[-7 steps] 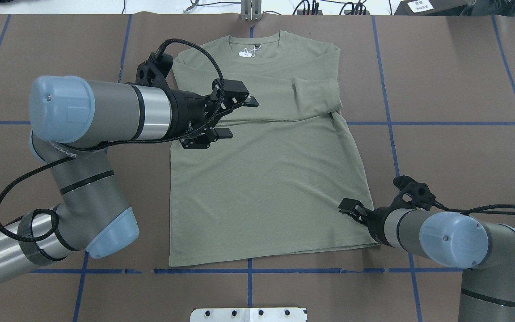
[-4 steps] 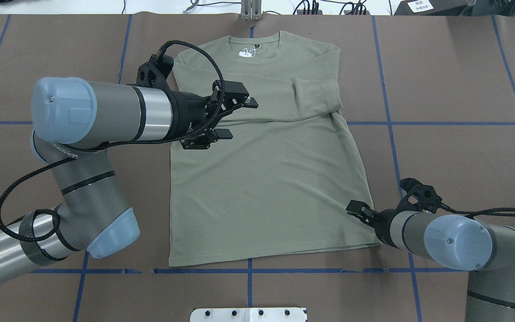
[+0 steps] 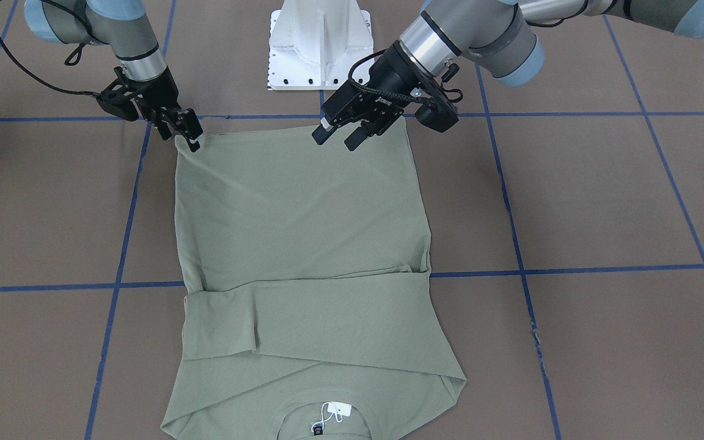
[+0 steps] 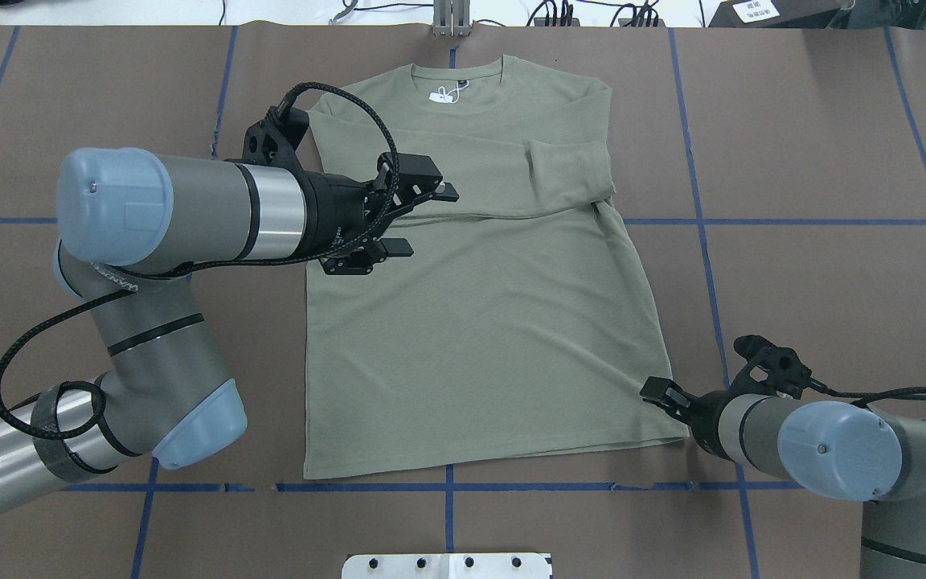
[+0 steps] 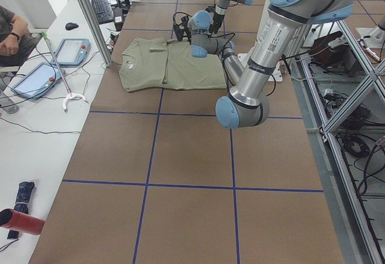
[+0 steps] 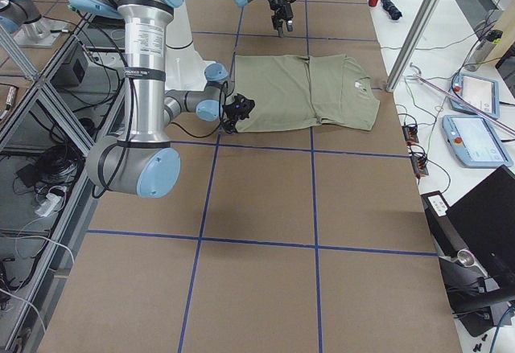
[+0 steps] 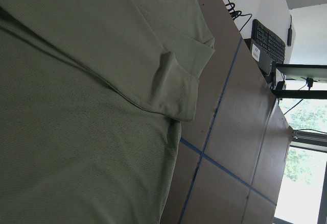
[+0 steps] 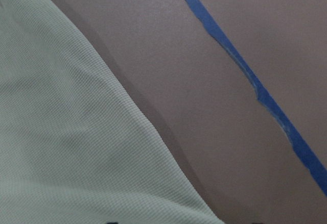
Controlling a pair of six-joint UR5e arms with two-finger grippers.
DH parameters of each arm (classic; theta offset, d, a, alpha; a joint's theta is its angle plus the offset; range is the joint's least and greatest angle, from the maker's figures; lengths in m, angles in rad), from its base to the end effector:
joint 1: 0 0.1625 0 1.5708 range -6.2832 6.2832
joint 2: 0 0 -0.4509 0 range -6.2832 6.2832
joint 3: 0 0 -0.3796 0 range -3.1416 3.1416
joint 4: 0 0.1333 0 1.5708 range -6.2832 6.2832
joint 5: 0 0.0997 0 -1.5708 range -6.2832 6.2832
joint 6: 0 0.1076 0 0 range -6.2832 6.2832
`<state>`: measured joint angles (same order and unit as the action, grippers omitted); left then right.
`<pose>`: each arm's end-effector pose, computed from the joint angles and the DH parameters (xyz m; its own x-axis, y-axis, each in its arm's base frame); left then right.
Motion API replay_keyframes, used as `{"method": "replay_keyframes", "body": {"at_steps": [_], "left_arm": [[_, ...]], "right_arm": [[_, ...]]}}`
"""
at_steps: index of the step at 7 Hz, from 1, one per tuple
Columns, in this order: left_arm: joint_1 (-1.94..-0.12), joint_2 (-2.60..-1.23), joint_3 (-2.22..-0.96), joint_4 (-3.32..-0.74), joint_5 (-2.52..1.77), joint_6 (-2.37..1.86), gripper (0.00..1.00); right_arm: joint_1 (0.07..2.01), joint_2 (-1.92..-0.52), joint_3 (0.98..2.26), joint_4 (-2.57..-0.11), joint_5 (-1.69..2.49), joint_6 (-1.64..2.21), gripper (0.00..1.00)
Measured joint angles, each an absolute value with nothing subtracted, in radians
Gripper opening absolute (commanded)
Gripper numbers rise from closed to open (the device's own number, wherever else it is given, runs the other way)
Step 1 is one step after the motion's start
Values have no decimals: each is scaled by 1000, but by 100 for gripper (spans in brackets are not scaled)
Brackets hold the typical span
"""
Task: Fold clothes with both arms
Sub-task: 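Grasp the hem corners nearest the robot with both grippers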
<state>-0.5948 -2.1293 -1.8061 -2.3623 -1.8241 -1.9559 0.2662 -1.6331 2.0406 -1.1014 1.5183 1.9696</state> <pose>0.4438 -0.4286 0.1730 -0.1369 -0.3464 -0.9280 0.3059 0.8763 -0.3722 -0.4138 -0.2569 0.4542 0.4515 0.5250 0.7215 -0.5175 0.8127 -0.2676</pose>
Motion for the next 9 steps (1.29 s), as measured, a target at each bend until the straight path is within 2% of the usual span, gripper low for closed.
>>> {"method": "replay_keyframes", "body": {"at_steps": [1,2,3,4,9], "left_arm": [[-594,-2129,-1806,-2362,-1824,-1956,94],[-594,-2129,-1806,-2361,-1825,-1956,94],[-594,-2129,-1807,-2361,-1825,-1955,94],[-594,-2129,-1806,-2362,-1825,-1955,94],[-595,-2123,-1813,-2362,-1825,-1955,94]], "right_arm": [[263,-1632,2037,-1101,1518,1970,73],[262,-1631,2032,-1101,1517,1970,48],[262,-1631,2029,-1101,1516,1970,15],[262,-1632,2028,-1101,1517,1970,0],[256,-1639,2040,-1101,1522,1965,0]]}}
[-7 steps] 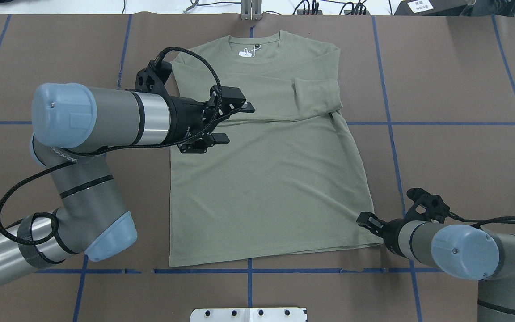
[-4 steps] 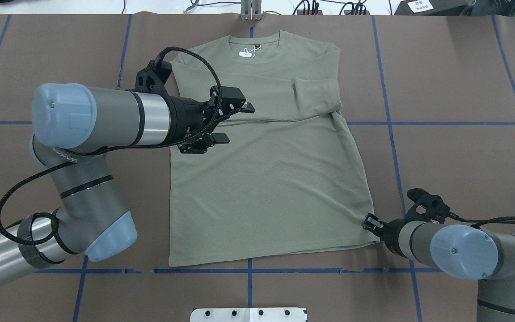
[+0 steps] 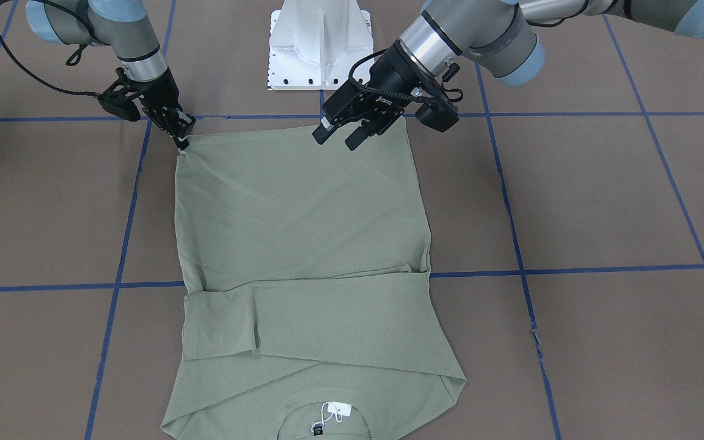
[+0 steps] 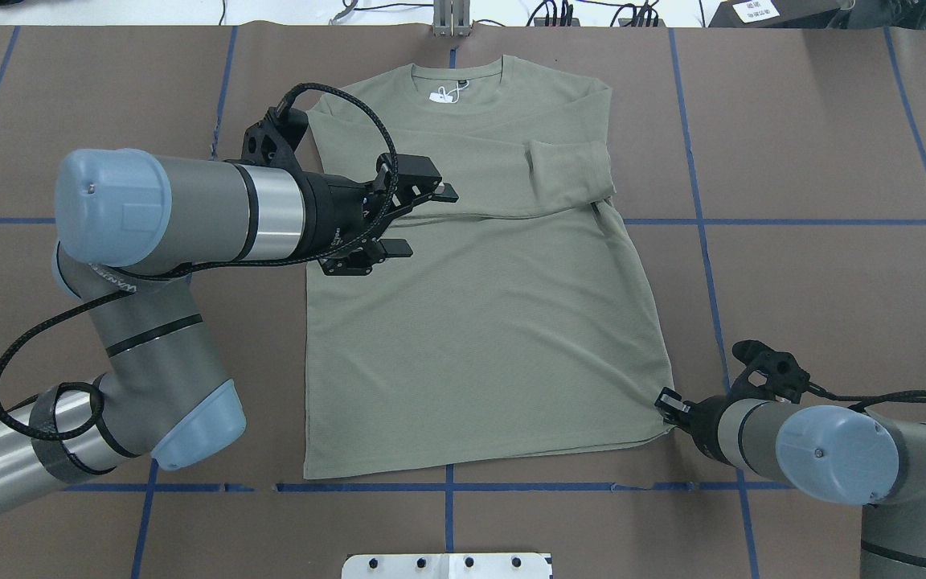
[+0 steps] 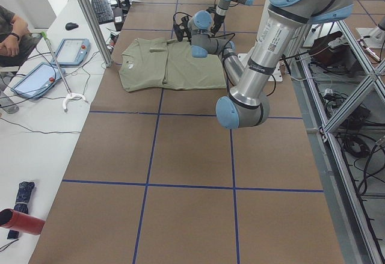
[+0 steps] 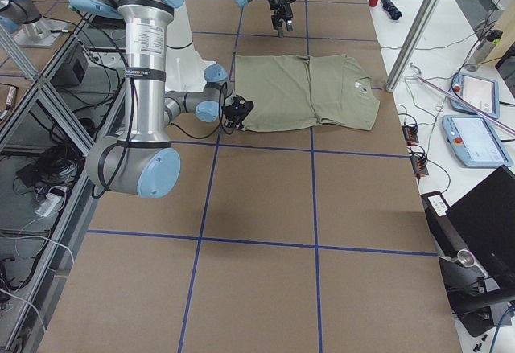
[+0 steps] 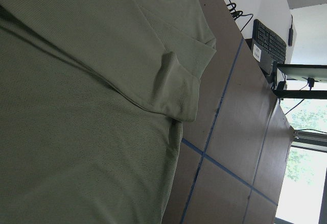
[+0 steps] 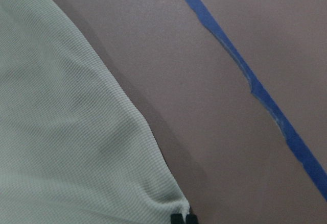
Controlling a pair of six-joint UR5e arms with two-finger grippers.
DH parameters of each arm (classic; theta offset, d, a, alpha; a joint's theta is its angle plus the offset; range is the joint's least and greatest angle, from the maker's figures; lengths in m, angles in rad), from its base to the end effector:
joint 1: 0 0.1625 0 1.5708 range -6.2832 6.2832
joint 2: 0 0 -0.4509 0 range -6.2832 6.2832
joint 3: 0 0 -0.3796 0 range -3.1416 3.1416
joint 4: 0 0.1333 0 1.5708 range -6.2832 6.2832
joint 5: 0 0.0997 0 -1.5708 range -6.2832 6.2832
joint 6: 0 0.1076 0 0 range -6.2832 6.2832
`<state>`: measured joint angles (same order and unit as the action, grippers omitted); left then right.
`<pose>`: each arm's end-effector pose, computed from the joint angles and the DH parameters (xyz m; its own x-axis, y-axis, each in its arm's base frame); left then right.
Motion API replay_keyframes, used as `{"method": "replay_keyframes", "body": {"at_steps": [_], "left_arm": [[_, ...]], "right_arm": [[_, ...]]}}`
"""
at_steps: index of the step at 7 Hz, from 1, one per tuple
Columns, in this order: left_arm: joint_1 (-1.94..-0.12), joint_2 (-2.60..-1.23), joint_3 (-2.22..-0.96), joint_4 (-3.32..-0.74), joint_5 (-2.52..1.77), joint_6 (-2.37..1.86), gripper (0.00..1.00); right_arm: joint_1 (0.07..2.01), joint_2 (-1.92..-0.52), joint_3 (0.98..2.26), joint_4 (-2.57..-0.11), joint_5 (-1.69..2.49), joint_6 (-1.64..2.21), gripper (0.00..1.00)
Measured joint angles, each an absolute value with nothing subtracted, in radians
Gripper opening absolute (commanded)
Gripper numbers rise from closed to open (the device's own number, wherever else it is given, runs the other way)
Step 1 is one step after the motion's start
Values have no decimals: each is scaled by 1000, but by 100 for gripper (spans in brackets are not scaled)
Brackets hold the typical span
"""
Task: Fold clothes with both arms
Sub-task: 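Grasp the hem corners nearest the robot with both grippers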
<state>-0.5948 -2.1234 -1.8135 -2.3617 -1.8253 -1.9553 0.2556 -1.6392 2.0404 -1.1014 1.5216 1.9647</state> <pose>0.4416 -0.4270 0.1739 -0.1370 -0.3456 -0.9283 0.3046 0.8771 -0.3715 -0.4149 -0.2517 0.4571 0.4648 0.5177 0.7183 -0.5061 0.8210 -0.2642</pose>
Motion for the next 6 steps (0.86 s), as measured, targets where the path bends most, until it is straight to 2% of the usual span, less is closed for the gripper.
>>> {"method": "replay_keyframes", "body": {"at_steps": [2,4,6], "left_arm": [[-574,-2062,-1873,-2326,-1823,-1962,93],[-448,-2014,-2010,-2038,-1746,-1965,92],[-279,-1943,-2090,-1838,-1602,-1969,90]], "right_arm": [[223,-1692,2108,-1101,1523,1966,0],[186,-1732,2155,-1101,1524,1968,0],[166,-1756,2166,-1101,1525,1970,0]]}}
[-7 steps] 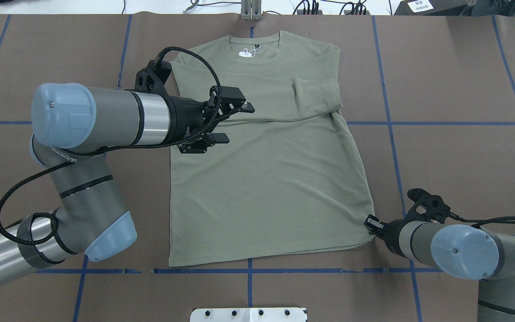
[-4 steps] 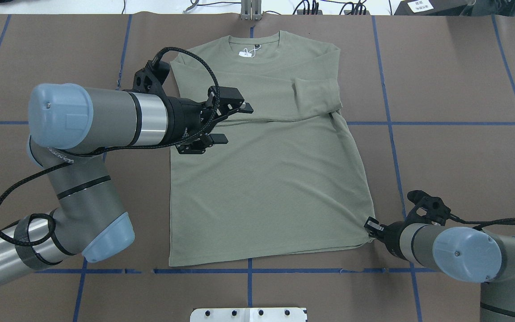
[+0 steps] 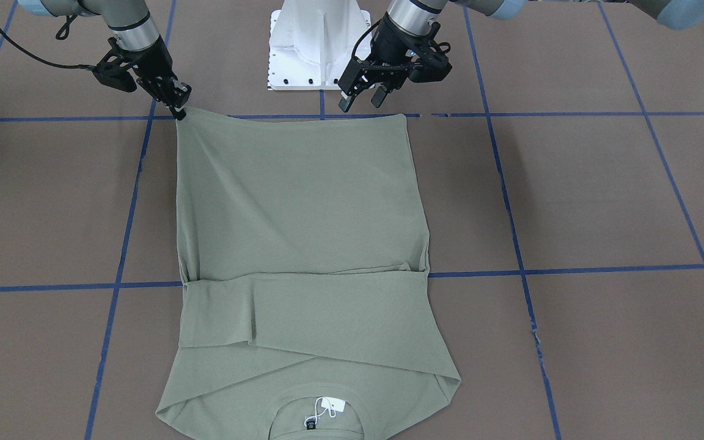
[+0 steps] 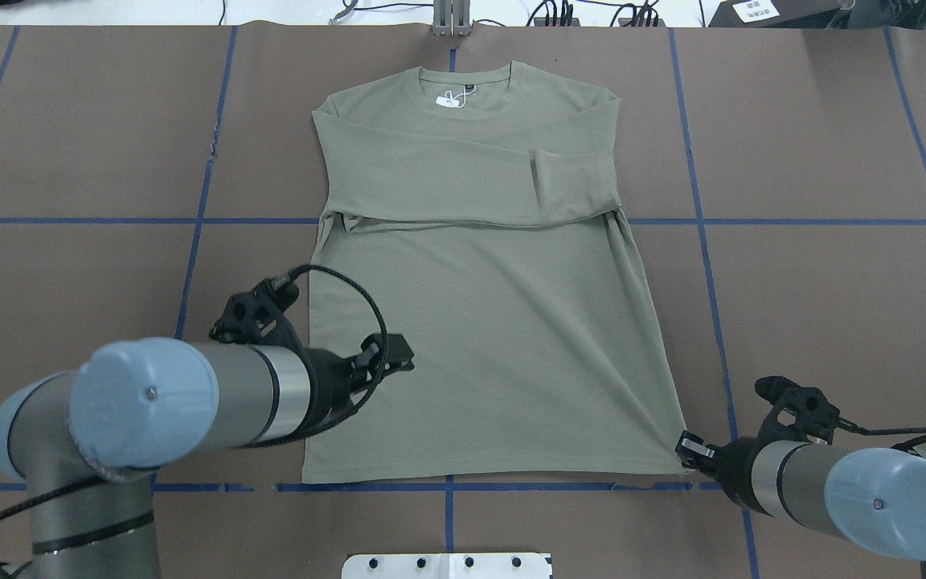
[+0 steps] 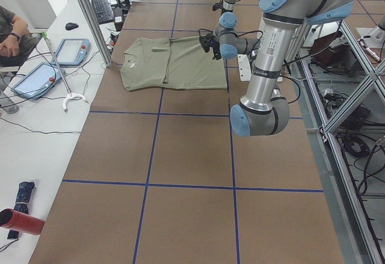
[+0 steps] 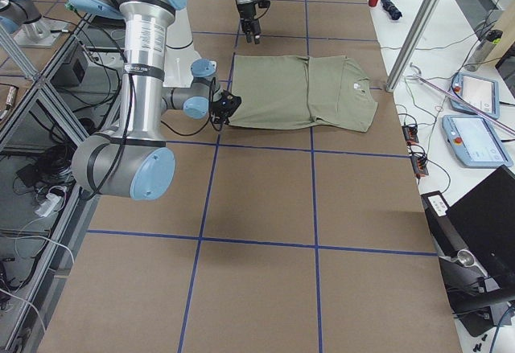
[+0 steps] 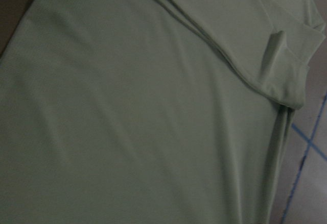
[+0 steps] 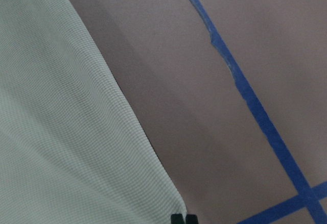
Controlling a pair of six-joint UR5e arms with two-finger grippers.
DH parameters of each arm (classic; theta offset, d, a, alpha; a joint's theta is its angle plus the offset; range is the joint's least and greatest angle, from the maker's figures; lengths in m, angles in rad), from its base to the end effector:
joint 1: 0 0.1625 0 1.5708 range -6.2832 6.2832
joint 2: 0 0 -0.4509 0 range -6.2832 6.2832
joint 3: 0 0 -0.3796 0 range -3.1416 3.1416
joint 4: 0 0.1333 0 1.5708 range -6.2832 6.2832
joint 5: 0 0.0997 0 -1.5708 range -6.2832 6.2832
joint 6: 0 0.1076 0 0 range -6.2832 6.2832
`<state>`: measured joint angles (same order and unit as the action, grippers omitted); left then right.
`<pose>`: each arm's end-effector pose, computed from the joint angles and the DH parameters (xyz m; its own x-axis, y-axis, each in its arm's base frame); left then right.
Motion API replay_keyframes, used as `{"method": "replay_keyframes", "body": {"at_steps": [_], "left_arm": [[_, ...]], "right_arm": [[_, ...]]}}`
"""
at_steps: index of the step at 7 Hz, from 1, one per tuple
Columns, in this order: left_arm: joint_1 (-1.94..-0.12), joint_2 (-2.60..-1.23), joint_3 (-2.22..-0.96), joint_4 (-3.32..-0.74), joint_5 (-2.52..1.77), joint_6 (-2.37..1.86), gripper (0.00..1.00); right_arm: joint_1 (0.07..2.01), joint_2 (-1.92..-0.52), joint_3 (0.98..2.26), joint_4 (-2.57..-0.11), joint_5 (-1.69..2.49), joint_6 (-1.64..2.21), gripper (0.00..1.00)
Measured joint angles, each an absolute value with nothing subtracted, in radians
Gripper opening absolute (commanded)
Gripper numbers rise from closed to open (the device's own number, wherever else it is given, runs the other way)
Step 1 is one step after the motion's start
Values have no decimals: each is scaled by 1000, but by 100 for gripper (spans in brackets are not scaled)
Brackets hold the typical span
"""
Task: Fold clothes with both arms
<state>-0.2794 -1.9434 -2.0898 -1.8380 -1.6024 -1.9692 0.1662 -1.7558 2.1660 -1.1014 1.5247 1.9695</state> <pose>0.4843 -0.2741 0.2388 0.2586 -0.4776 -0.8397 0.3777 0.8500 -0.3671 -0.3830 -0.2044 0.4460 0.5016 0.4774 0.7215 -0.4286 0.8615 -0.2720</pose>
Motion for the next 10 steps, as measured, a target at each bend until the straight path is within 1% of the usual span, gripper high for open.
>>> {"method": "replay_keyframes", "body": {"at_steps": [2,3,5,8,10], "left_arm": [[-217,-1842,-2097,-1793,-1561,-1971,85],[-206,-1812,-2094,-1787,-1558,-1971,83],[-182,-1798,-2076,-1782,-1559,-1971,75],[-144,-1802,-2043,-1782,-1561,-1971,68],[-135,-1807,-2023,-1782,-1563,-1968,68]], "right_arm": [[151,-1785,2185,-1101,1525,1979,0],[148,-1790,2192,-1101,1524,1983,0],[146,-1792,2197,-1101,1522,1985,0],[146,-1792,2198,-1101,1519,1985,0],[146,-1792,2198,-1101,1519,1985,0]]}}
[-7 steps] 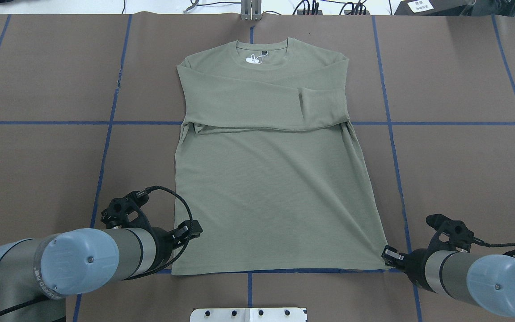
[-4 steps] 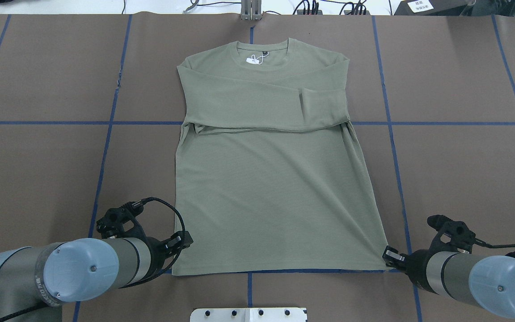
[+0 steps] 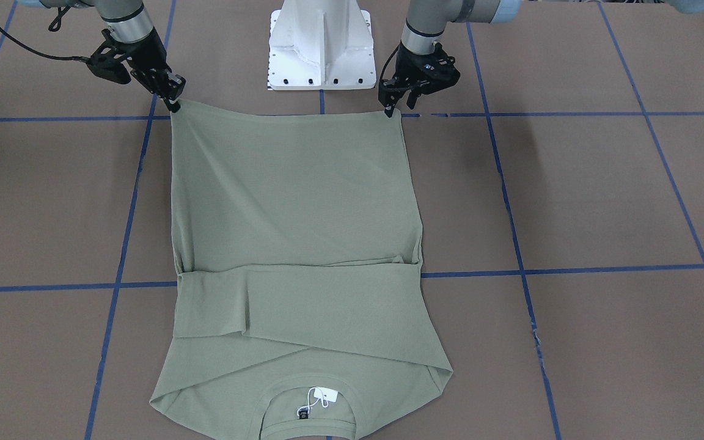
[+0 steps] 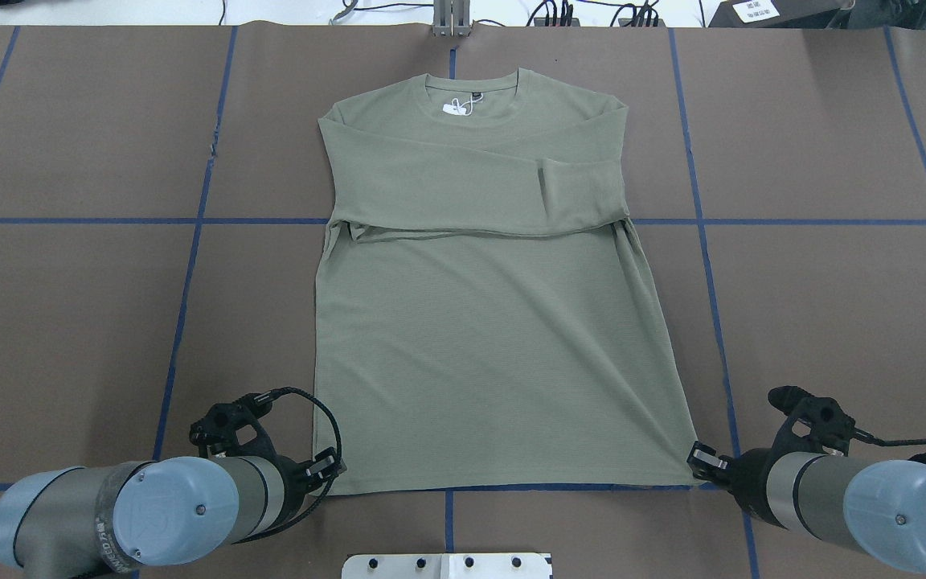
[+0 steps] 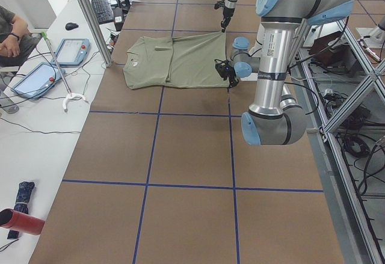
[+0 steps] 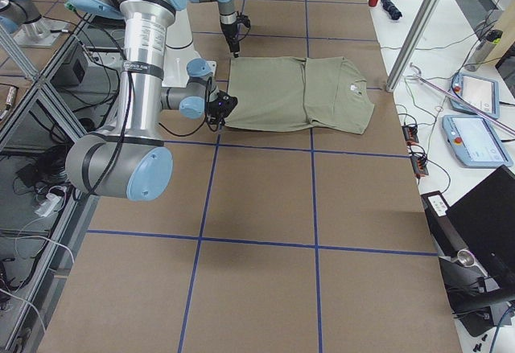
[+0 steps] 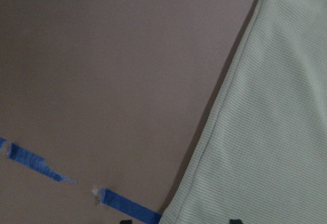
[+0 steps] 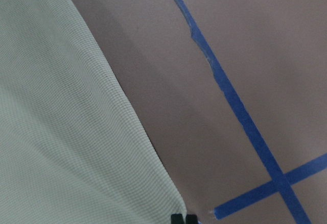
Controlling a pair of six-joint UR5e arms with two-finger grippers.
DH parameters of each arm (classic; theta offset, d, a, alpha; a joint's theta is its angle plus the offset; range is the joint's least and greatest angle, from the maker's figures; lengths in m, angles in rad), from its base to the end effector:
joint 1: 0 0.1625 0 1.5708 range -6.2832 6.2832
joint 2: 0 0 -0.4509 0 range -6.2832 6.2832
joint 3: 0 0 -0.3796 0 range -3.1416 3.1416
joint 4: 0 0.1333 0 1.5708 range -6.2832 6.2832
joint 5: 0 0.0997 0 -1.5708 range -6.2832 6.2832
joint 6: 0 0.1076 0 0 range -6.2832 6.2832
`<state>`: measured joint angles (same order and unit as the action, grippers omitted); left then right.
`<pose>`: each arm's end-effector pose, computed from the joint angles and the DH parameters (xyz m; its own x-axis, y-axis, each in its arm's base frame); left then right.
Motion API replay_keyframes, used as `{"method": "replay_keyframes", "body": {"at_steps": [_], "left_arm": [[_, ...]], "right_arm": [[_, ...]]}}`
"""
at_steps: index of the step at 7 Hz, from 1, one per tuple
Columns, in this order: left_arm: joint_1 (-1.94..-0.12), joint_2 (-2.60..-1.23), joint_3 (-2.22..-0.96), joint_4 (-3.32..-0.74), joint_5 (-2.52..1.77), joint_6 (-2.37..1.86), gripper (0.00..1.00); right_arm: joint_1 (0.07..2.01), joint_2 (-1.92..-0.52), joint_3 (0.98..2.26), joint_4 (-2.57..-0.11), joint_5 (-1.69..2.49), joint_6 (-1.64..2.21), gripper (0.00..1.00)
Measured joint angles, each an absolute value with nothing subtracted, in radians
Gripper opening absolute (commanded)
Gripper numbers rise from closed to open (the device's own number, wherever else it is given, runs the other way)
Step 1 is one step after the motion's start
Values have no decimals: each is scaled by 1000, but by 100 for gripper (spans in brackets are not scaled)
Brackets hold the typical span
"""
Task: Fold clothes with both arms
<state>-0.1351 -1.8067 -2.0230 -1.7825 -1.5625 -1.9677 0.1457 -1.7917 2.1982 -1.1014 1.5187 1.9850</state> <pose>0.5218 -0.2064 0.3486 0.5136 -0.4599 -0.7243 0.3683 0.8807 -0.2980 -0.3719 -0.1950 0.4446 0.5057 0.4804 0.7166 -0.4239 0.8618 -0.2786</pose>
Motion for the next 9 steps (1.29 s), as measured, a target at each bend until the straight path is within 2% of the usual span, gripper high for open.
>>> {"method": "replay_keyframes", "body": {"at_steps": [2,3,4,5,9], "left_arm": [[-131,-1818,-2011,-1783,-1565,-1961,64],[-131,-1830,-1998,-1783,-1566,-1958,54],[-130,-1839,-1988,-1784,-1566,-1957,14],[-131,-1843,-1986,-1784,-1566,-1956,0],[-139,-1829,-2014,-1784,-1569,-1954,0]], "right_arm": [[146,-1792,2198,-1101,1519,1985,0],[146,-1791,2198,-1101,1519,1985,0],[146,-1791,2198,-1101,1519,1985,0],[146,-1790,2198,-1101,1519,1985,0],[145,-1787,2200,-1101,1518,1985,0]]}}
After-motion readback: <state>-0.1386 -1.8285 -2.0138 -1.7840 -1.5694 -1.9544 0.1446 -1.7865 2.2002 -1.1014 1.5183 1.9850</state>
